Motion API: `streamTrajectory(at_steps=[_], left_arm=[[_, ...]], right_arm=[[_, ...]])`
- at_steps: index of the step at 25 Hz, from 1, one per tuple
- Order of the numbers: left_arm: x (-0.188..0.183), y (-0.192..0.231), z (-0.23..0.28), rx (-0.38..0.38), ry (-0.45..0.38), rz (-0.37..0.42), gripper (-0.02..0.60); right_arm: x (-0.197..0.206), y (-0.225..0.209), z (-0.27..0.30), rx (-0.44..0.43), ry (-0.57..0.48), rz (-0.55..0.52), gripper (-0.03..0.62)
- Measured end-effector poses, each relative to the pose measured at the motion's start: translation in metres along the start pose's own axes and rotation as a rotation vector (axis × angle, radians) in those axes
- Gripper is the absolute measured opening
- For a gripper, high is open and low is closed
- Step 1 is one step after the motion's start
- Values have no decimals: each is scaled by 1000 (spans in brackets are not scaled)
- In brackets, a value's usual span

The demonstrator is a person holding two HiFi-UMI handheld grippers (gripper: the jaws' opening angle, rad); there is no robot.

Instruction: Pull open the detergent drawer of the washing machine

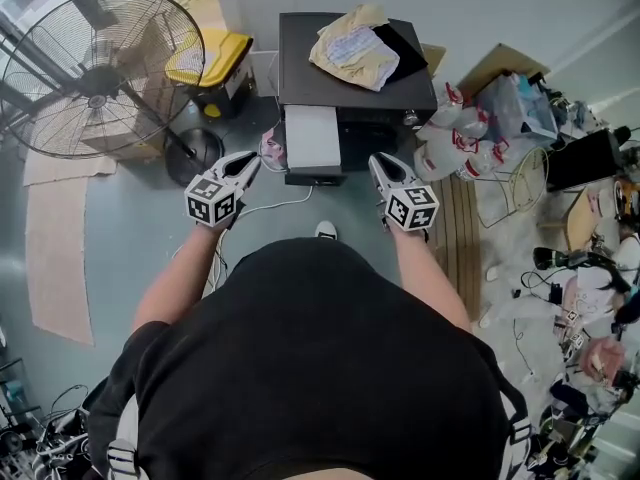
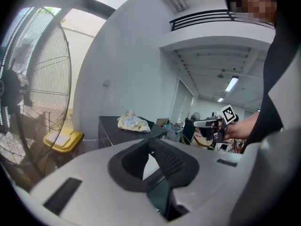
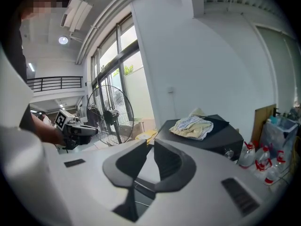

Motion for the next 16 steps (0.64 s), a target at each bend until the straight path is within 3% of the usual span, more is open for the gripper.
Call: streamTrajectory(at_steps=[16], left_arm=[[6,-2,8,4,33,-16,41]], right_arm=[[-3,6,9,-25,-1,-7,48]])
Point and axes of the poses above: the fingertips, and each gripper's own axes: z forward along the fingers, y to its left, x out of its underside, the point moved 7 cm from there along -z, backward along the fingers, and after that the axes turned 9 degrees about -x, right-handed, at the moved point
